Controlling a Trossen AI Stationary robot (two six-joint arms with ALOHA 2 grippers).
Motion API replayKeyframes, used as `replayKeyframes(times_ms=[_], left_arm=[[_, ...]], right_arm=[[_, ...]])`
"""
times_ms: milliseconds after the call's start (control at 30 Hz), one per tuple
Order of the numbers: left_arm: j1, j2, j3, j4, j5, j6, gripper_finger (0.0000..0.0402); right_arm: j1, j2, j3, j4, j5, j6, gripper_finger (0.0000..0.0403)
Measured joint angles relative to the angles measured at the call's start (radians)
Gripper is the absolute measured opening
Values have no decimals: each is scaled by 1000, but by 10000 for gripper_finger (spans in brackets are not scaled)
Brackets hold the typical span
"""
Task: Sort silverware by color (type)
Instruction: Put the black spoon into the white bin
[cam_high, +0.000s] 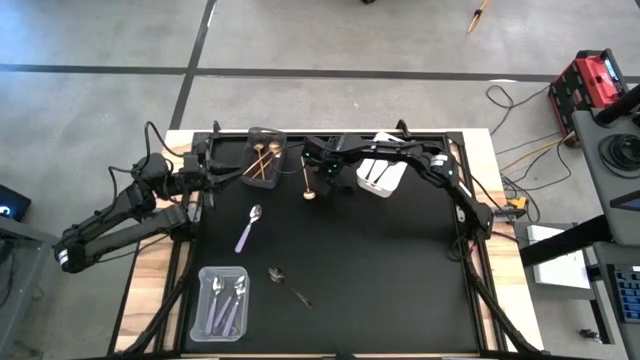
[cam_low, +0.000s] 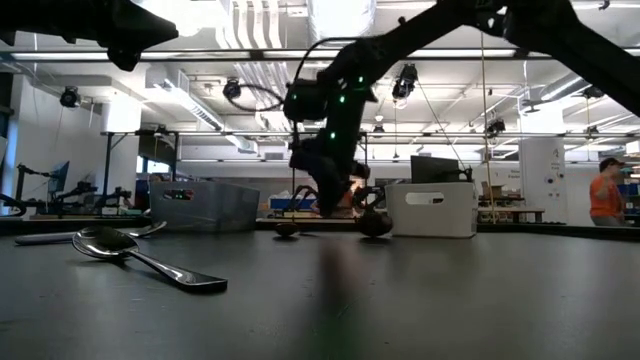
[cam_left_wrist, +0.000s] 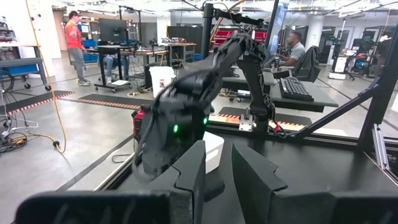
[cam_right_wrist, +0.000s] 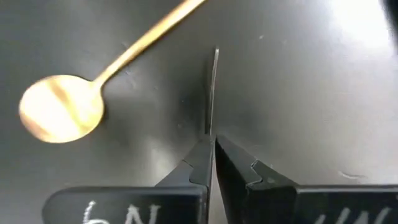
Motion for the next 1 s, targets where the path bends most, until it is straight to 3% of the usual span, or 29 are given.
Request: replayKeyframes(times_ms=[467, 833, 1000], left_arm=[[0, 0, 0, 4, 0, 0, 61], [0, 0, 0, 4, 0, 0, 61], [0, -1, 0, 5, 0, 0, 61]], right_arm=[[51, -69, 3, -8, 12, 50, 11], [14, -1, 1, 51, 185, 207, 12], [12, 32, 1, 74, 197, 223, 12]])
